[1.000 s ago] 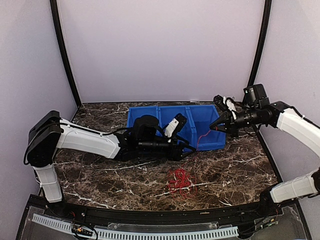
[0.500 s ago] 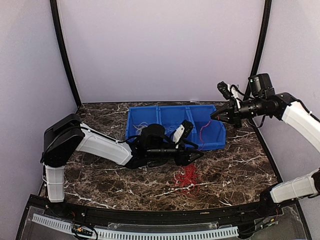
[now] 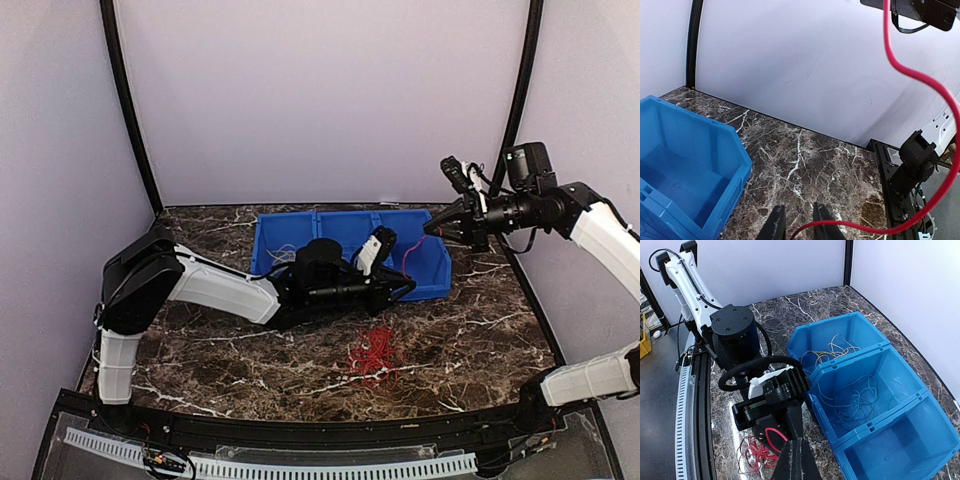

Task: Untangle the cables

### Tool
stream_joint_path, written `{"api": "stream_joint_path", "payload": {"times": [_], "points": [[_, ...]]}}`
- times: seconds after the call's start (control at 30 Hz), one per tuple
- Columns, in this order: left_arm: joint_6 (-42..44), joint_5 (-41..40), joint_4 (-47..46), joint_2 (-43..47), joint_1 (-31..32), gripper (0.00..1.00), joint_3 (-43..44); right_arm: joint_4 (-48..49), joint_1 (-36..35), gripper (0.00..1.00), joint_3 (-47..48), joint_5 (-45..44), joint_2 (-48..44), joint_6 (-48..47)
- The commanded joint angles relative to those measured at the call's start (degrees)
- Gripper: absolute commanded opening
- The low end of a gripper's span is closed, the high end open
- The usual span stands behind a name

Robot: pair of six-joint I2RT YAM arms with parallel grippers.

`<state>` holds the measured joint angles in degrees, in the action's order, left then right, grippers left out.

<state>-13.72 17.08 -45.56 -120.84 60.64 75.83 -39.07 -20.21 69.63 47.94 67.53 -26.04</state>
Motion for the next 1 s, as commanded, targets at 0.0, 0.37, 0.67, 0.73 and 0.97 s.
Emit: {"api": "stream_joint_path", "payload": {"times": [0.0, 0.37, 0.67, 0.73, 0.97], "points": [[0.92, -1.17, -0.75, 1.42, 0.11, 0.07, 1.26, 1.81, 0.25, 0.01, 0.14, 0.4, -1.84, 1.35], [-6.29, -12.05, -5.83, 17.26, 0.09, 0.0, -11.66, 12.37, -1.5, 0.63, -11.06, -0.84, -0.15, 3.82], [-14.86, -24.93, -6.37, 22.45, 0.09, 0.0, -19.92, 18.4, -10.7, 0.69, -13.84, -2.43, 10.08, 2.96], [-16.25, -27.02, -8.35, 23.28, 0.09, 0.0, -22.45, 20.51, -12.49, 0.69, -13.97, -2.21, 12.57, 3.75], [-19.28, -30.05, -11.57, 25.48, 0.09, 0.0, -27.42, 25.06, -21.88, 0.7, -11.45, -10.19, 22.98, 6.61]]}}
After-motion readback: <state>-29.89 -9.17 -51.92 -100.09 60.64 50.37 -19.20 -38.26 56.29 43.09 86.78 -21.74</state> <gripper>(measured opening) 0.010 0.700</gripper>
